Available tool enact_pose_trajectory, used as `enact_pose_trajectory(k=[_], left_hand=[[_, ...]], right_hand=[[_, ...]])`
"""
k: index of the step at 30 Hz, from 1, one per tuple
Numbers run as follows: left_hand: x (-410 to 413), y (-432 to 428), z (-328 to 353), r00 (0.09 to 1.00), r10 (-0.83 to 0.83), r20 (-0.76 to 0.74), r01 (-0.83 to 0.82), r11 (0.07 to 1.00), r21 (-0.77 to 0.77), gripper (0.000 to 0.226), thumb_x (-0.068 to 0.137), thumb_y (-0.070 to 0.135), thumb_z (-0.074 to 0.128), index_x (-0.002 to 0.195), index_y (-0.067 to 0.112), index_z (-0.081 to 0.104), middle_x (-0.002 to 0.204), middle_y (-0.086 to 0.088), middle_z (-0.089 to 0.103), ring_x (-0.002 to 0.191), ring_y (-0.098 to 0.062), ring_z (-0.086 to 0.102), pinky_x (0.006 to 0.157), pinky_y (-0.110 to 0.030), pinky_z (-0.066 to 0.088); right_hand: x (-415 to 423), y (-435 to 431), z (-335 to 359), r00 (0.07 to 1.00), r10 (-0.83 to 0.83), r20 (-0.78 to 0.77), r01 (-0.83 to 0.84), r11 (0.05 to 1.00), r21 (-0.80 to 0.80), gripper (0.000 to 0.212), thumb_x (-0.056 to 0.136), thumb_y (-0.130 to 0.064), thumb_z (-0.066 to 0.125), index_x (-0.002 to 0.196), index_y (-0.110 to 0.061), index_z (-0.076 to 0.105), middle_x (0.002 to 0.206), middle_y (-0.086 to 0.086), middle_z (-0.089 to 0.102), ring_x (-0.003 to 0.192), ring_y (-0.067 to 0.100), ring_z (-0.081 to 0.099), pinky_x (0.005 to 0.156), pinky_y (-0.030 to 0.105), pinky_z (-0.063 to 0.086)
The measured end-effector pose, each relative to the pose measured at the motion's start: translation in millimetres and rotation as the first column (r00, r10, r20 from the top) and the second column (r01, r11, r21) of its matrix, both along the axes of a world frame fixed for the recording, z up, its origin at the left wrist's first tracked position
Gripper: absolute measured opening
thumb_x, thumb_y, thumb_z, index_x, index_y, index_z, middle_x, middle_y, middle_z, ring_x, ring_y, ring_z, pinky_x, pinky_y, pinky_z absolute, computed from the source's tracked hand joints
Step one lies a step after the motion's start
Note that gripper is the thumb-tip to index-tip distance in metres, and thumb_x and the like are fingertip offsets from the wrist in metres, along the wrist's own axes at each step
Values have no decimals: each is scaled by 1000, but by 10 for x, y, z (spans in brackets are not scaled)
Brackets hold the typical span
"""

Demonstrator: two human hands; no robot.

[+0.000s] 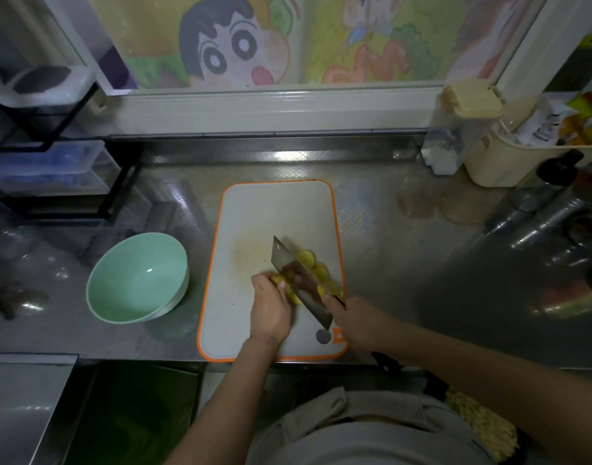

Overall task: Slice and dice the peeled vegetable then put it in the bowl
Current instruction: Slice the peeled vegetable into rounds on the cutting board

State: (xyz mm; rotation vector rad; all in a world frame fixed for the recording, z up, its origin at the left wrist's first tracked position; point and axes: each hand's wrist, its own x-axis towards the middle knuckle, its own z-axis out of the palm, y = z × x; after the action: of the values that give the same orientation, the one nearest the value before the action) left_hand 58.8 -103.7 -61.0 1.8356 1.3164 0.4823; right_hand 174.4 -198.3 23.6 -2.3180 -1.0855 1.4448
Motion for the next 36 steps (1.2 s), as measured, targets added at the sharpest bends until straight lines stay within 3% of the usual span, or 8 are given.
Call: enact_pose_trajectory(k=[9,11,15,18,22,29,33,36], left_hand=[[-27,-70,54,1000,-21,-15,21,1000,-3,10,99,20,32,102,15,25,96,-5,50,76,-18,50,66,-32,37],[-49,-79,45,1000,-32,0,32,999,10,9,99,19,32,102,14,25,96,-6,49,76,-18,50,66,-32,37],[-70,-86,7,998,-58,-1,58,998,32,10,99,19,34,102,15,25,96,-3,47,79,-19,50,68,-31,37],[-87,-96,-20,997,-72,-4,72,996,50,11,98,20,35,100,15,25,94,-5,49,79,-25,53,67,-34,40],[-86,-64,-26,997,-74,12,73,996,41,11,98,19,35,101,14,25,95,-7,50,79,-24,53,66,-33,39],[-81,-56,-20,998,-17,58,17,1000,4,12,99,19,34,104,10,28,97,-7,49,83,-21,51,73,-34,42],[-35,-8,19,999,5,53,-3,999,-47,10,99,19,32,104,11,27,100,-6,47,86,-18,49,72,-30,36],[-24,12,30,999,8,52,-6,999,-54,11,99,21,31,104,12,27,101,-5,48,86,-20,51,72,-29,37]], right_hand=[[-92,142,-84,999,-44,24,43,998,43,57,97,-13,47,146,-8,18,117,19,49,85,21,46,62,28,35],[-143,190,-96,994,-98,-48,104,985,138,24,100,-29,41,115,-12,43,88,4,51,69,12,43,61,21,38],[-222,375,-157,990,-138,-32,141,975,173,44,100,-43,31,73,-9,37,77,7,51,82,30,59,78,33,45],[-264,497,-146,972,-236,11,229,950,212,48,99,-41,37,62,-12,27,80,11,52,86,33,60,68,34,47],[-262,567,-189,956,-291,-31,292,937,192,42,96,-47,41,71,-13,38,81,14,48,60,26,51,44,26,39],[-291,466,-107,988,-156,19,147,960,237,44,101,-39,35,95,-1,57,66,-2,37,93,32,58,78,34,47],[-155,210,-87,997,-63,-41,69,980,186,52,100,-42,32,114,3,55,71,-1,45,71,18,50,67,25,45],[-113,68,-14,1000,-18,-13,19,997,73,47,101,-17,35,145,-2,27,85,8,51,70,14,49,49,14,31]])
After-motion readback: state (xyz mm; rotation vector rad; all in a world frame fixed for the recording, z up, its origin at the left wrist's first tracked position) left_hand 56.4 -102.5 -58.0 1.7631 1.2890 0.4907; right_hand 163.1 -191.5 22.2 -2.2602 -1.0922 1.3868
